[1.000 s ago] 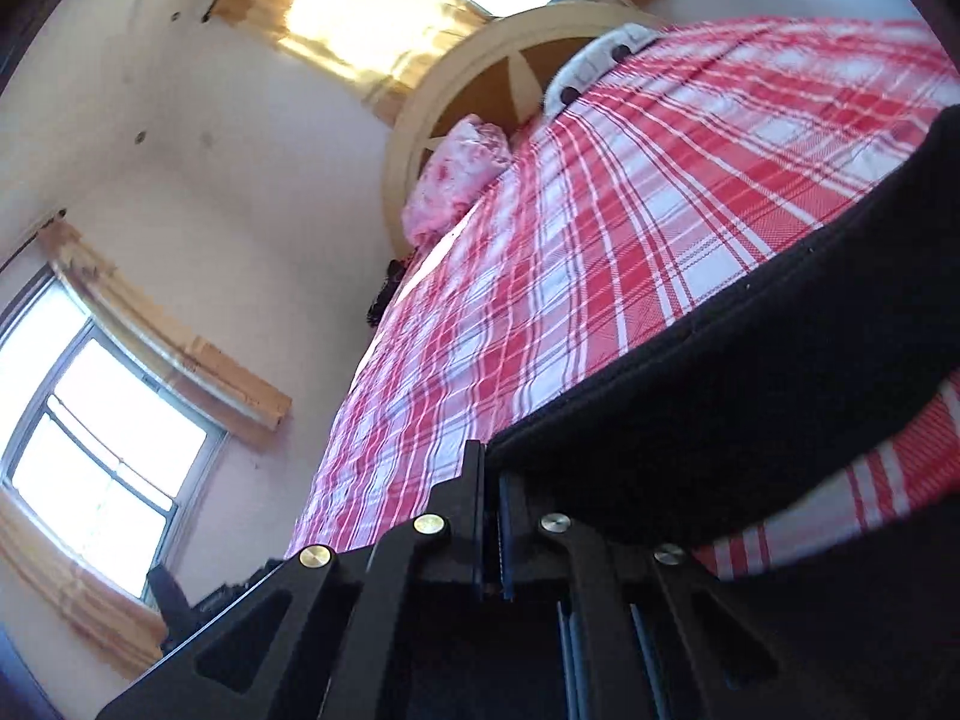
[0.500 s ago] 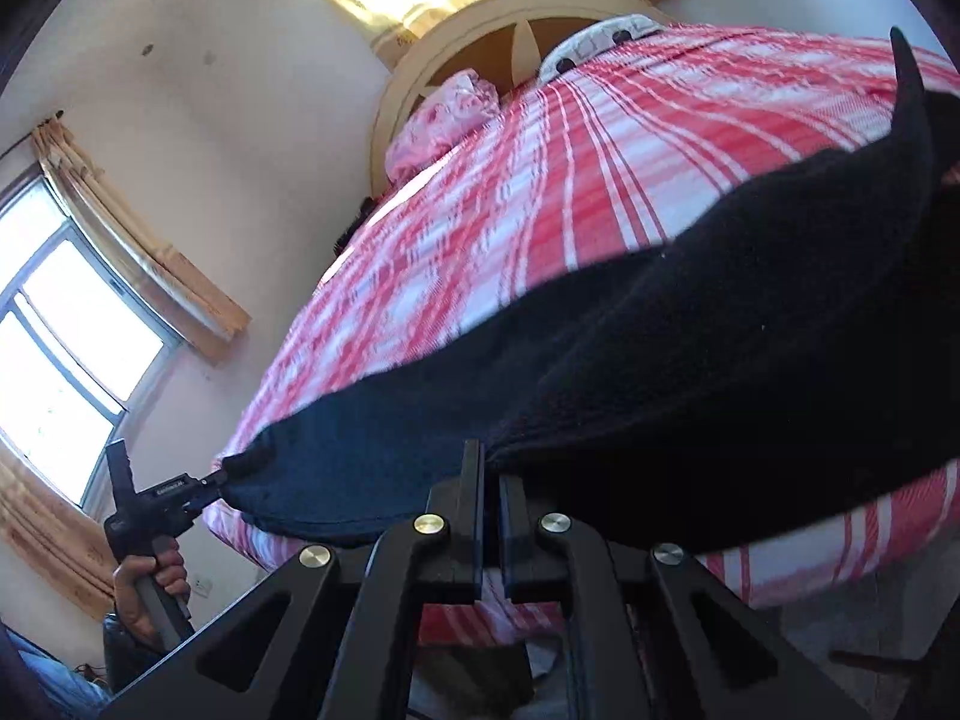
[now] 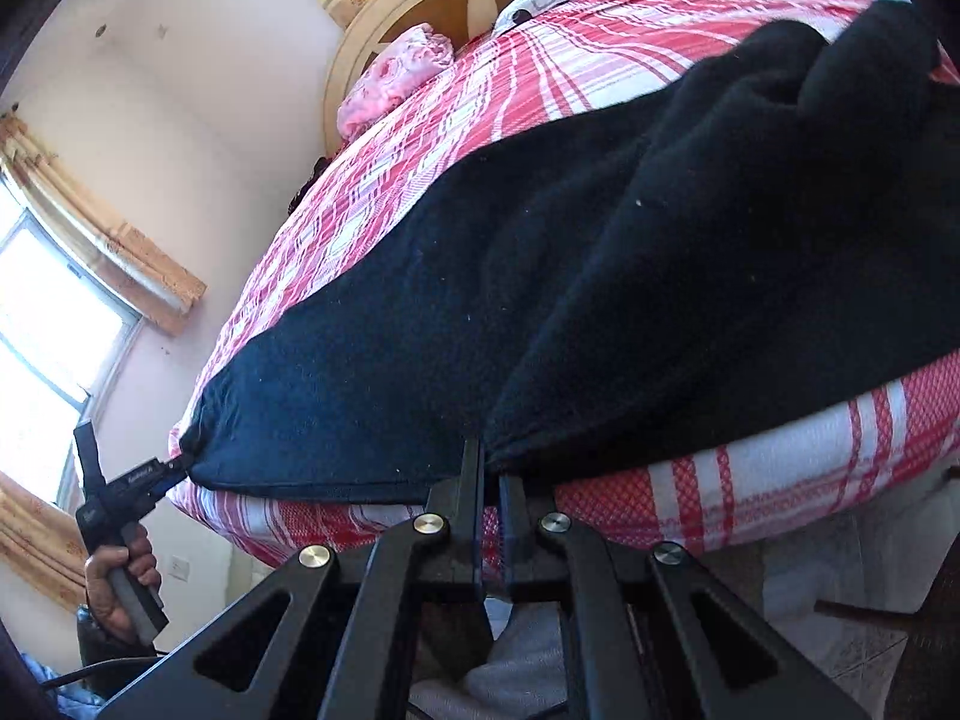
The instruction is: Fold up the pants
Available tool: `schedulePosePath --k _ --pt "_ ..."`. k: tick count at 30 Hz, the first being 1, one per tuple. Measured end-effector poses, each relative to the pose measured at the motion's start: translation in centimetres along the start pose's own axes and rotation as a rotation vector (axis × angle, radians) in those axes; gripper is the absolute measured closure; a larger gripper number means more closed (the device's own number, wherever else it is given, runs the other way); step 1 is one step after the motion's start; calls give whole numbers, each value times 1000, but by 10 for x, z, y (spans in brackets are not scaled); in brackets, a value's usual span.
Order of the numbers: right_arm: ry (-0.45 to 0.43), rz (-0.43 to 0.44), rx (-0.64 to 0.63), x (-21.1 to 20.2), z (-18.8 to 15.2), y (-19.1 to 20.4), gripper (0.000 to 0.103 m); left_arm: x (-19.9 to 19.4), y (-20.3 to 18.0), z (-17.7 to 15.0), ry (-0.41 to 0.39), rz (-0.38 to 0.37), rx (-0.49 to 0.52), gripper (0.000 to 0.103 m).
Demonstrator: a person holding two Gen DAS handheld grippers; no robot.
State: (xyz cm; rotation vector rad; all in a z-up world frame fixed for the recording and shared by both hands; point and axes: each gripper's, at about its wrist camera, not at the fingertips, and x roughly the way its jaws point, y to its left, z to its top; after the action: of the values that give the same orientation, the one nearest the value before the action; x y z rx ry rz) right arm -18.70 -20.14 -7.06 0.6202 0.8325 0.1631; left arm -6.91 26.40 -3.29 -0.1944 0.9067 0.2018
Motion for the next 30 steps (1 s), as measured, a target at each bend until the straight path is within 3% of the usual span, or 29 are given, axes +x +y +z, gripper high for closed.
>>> schedulePosePath --k 5,7,8,10,12,16,20,24,30 --pt "-3 66 96 -3 3 -15 94 -33 0 12 -138 178 27 48" --pt "4 86 129 -10 6 -20 83 -46 -6 19 -184 160 37 48" --pt "-8 94 125 -17 7 -19 72 -54 -14 23 -213 128 50 48" --pt "-72 98 79 -40 13 -13 63 -65 -39 30 -253 52 105 47" --pt "-169 58 16 -71 22 -10 62 -66 -64 32 -264 -16 165 47" --pt "-341 -104 -14 -132 59 -35 60 -53 -130 27 -243 -169 284 47" --pt "-449 -154 152 -169 101 -110 60 -25 -184 7 -142 -296 331 47" --pt "-464 -182 248 -169 139 -163 60 -6 -210 -18 -67 -324 359 47" --pt "-450 -275 321 -153 172 -207 60 16 -212 -31 14 -300 341 47"
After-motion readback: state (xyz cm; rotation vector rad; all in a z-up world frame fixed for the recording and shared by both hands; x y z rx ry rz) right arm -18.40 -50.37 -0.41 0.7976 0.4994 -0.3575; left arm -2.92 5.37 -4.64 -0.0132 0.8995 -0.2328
